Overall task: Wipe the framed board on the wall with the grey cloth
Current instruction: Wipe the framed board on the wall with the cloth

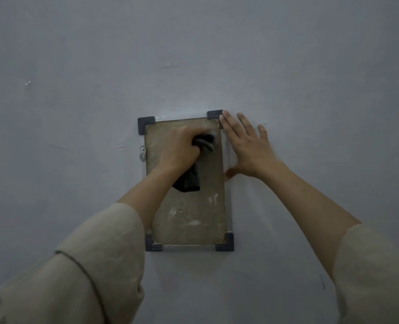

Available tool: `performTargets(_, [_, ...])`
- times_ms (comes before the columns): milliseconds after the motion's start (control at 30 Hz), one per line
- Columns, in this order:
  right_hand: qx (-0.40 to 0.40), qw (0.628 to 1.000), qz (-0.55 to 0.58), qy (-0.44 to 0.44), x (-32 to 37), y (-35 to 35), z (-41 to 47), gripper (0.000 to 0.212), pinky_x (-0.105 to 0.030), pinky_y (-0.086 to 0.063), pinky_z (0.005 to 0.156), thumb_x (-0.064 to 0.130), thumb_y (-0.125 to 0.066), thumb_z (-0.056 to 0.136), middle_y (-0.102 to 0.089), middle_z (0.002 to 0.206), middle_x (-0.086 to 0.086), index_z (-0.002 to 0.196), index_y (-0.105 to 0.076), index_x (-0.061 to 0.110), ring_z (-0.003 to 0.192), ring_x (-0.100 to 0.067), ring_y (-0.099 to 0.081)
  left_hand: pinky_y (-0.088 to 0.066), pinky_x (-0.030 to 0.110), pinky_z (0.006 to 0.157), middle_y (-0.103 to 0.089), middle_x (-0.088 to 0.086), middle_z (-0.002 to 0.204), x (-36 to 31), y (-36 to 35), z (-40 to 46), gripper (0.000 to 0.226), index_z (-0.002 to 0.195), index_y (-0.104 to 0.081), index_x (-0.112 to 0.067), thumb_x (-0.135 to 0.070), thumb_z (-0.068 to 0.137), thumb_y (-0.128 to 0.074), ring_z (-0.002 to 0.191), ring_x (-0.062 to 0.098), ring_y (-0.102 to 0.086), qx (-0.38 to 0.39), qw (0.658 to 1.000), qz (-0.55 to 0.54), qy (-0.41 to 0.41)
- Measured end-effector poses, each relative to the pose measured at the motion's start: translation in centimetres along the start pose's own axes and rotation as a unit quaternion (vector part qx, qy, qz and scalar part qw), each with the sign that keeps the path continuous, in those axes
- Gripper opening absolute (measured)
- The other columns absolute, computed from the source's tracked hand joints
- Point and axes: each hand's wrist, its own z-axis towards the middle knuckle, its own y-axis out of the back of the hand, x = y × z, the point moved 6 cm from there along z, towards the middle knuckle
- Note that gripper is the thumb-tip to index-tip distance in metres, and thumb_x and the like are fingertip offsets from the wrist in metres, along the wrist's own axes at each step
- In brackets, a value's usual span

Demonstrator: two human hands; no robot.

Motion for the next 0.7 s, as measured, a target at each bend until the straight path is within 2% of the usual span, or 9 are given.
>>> performTargets(67, [-0.001,1.000,-0.001,-0.001,-0.1,0.1,0.0,0.138,-0.058,-0.007,0.112,0.056,-0.080,0.054,0.020,0.155,0.007,0.146,0.015,0.021,0.142,-0.021,0.016,-0.048,0.028,0.080,-0.071,0.008,0.106,-0.1,-0.2,0.4,0.051,0.110,-0.067,-0.017,0.011,0.071,-0.050,0.098,0.022,-0.063,0.045,0.999,-0.002,-0.017])
performTargets(167, [0.001,1.000,-0.002,0.000,-0.1,0.1,0.1,0.138,-0.058,-0.007,0.112,0.057,-0.080,0.053,0.020,0.155,0.007,0.146,0.015,0.021,0.143,-0.021,0.016,-0.044,0.023,0.075,-0.071,0.009,0.106,0.9,1.4,1.5,0.051,0.107,-0.069,-0.020,0.009,0.071,-0.048,0.097,0.025,-0.063,-0.075,0.995,0.003,0.069])
performTargets(233, [0.003,1.000,-0.005,0.000,-0.1,0.0,0.1,0.139,-0.058,-0.007,0.112,0.059,-0.079,0.052,0.020,0.155,0.008,0.146,0.016,0.021,0.143,-0.021,0.016,-0.040,0.020,0.072,-0.070,0.008,0.109,0.4,1.2,1.2,0.051,0.111,-0.067,-0.022,0.007,0.074,-0.047,0.099,0.025,-0.061,-0.102,0.990,0.022,0.096])
performTargets(367, [0.001,1.000,-0.002,-0.002,-0.1,-0.1,0.1,0.140,-0.059,-0.009,0.112,0.060,-0.079,0.051,0.020,0.155,0.008,0.146,0.015,0.022,0.143,-0.021,0.015,-0.034,0.000,0.066,-0.071,0.009,0.104,-0.7,-0.2,1.2,0.054,0.109,-0.068,-0.017,0.012,0.068,-0.048,0.092,0.018,-0.062,0.036,0.999,-0.010,-0.004])
performTargets(433, [0.002,1.000,-0.003,-0.001,-0.1,0.0,0.1,0.139,-0.059,-0.009,0.112,0.061,-0.079,0.051,0.020,0.155,0.008,0.146,0.015,0.022,0.143,-0.021,0.015,-0.040,0.007,0.066,-0.072,0.010,0.100,0.3,0.5,1.6,0.055,0.107,-0.069,-0.017,0.013,0.066,-0.047,0.087,0.019,-0.063,0.036,0.999,0.012,-0.005])
performTargets(500, [-0.001,1.000,-0.007,-0.002,-0.1,0.0,0.1,0.140,-0.058,-0.008,0.112,0.061,-0.078,0.051,0.020,0.155,0.008,0.146,0.015,0.021,0.143,-0.021,0.016,-0.050,0.024,0.079,-0.072,0.008,0.103,2.0,1.8,1.4,0.053,0.107,-0.069,-0.018,0.011,0.068,-0.047,0.096,0.021,-0.064,-0.035,0.998,0.012,0.054])
performTargets(567, [-0.002,1.000,-0.010,-0.004,0.0,0.0,0.0,0.140,-0.058,-0.007,0.113,0.060,-0.079,0.051,0.021,0.155,0.007,0.146,0.016,0.020,0.142,-0.021,0.017,-0.050,0.028,0.089,-0.072,0.006,0.104,3.0,2.4,0.3,0.052,0.104,-0.071,-0.018,0.011,0.069,-0.046,0.101,0.019,-0.064,-0.092,0.992,-0.004,0.090])
performTargets(633, [-0.001,1.000,-0.012,-0.007,0.1,-0.1,0.0,0.141,-0.058,-0.006,0.112,0.059,-0.080,0.051,0.022,0.155,0.006,0.146,0.017,0.019,0.142,-0.021,0.018,-0.050,0.027,0.088,-0.072,0.006,0.104,2.8,1.8,-0.9,0.052,0.104,-0.070,-0.016,0.013,0.068,-0.047,0.101,0.019,-0.064,-0.060,0.996,-0.015,0.058])
performTargets(700, [0.000,1.000,-0.017,-0.012,0.3,0.0,0.0,0.142,-0.057,-0.005,0.112,0.057,-0.081,0.051,0.023,0.154,0.006,0.145,0.018,0.018,0.142,-0.021,0.019,-0.050,0.033,0.089,-0.070,0.008,0.109,2.1,0.3,-1.9,0.053,0.110,-0.067,-0.015,0.013,0.069,-0.049,0.104,0.022,-0.062,0.048,0.999,-0.015,0.006])
